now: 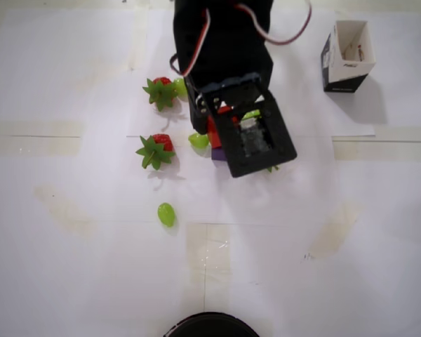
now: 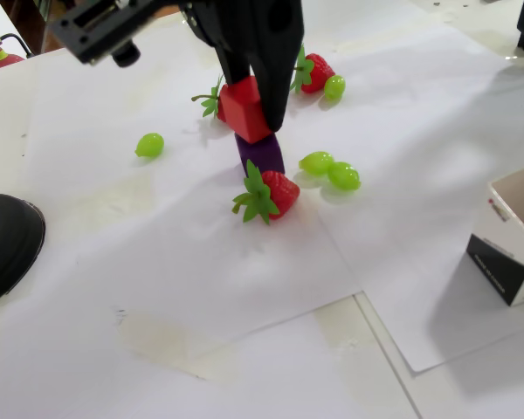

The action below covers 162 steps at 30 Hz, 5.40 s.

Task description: Put the red cube on top of the purple cube

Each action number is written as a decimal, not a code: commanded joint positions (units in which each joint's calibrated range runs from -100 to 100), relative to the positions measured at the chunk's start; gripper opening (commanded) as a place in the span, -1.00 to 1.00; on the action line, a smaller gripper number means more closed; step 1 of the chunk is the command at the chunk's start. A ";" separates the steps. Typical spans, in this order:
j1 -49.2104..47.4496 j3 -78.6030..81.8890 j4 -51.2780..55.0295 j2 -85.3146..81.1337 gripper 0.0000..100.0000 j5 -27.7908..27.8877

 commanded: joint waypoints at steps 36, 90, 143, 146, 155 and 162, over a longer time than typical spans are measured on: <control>-2.05 -5.59 -2.03 1.65 -0.25 -1.71; 0.15 109.41 -30.70 -109.96 -1.00 -6.25; 1.11 134.41 -28.99 -146.25 -1.00 -4.44; 0.59 133.23 -27.27 -146.25 -1.00 -4.44; 1.25 133.41 -28.74 -146.25 -1.00 -4.30; 0.59 134.41 -29.15 -146.25 -1.00 -5.03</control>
